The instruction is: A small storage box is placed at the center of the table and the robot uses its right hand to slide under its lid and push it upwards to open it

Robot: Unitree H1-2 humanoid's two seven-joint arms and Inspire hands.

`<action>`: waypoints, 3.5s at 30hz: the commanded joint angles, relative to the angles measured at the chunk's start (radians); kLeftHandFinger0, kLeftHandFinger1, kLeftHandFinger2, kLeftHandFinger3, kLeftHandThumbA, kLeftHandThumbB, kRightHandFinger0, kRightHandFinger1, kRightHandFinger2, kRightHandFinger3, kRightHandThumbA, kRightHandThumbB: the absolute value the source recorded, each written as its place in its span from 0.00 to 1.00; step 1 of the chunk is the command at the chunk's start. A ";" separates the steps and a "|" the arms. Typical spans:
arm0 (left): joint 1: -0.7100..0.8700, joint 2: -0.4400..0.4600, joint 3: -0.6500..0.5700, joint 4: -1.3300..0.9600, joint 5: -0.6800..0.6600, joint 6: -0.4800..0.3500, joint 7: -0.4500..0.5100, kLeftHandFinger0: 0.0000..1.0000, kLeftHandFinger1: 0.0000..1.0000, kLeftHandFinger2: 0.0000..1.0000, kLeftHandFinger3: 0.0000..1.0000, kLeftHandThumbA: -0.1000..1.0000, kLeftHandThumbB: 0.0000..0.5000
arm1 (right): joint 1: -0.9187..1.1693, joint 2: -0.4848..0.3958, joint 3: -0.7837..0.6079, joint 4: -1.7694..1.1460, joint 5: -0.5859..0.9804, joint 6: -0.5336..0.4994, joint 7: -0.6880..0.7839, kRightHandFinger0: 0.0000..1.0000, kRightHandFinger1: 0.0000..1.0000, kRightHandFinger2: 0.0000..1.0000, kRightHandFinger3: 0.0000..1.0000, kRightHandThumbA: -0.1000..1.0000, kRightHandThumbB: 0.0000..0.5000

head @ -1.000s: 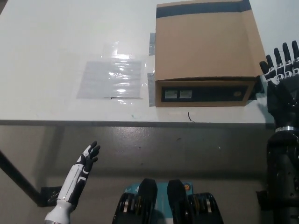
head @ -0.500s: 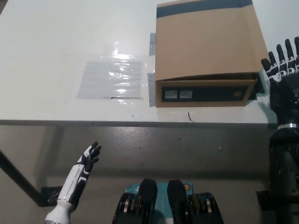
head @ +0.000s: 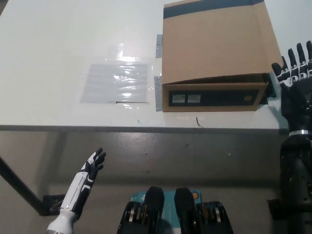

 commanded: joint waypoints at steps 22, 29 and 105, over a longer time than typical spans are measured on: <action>-0.023 0.015 0.008 -0.012 -0.016 -0.025 -0.015 1.00 1.00 1.00 1.00 1.00 1.00 | -0.055 0.063 0.037 -0.252 0.010 0.067 -0.006 1.00 1.00 1.00 1.00 1.00 0.67; -0.021 0.015 0.006 -0.016 -0.017 -0.023 -0.018 1.00 1.00 1.00 1.00 1.00 1.00 | -0.044 0.082 0.045 -0.312 0.023 0.100 -0.016 1.00 1.00 1.00 1.00 1.00 0.65; -0.065 0.030 -0.003 -0.043 0.009 0.027 -0.034 1.00 1.00 1.00 1.00 1.00 1.00 | -0.277 0.214 0.571 0.277 -0.673 -0.113 -0.091 1.00 1.00 1.00 1.00 1.00 0.82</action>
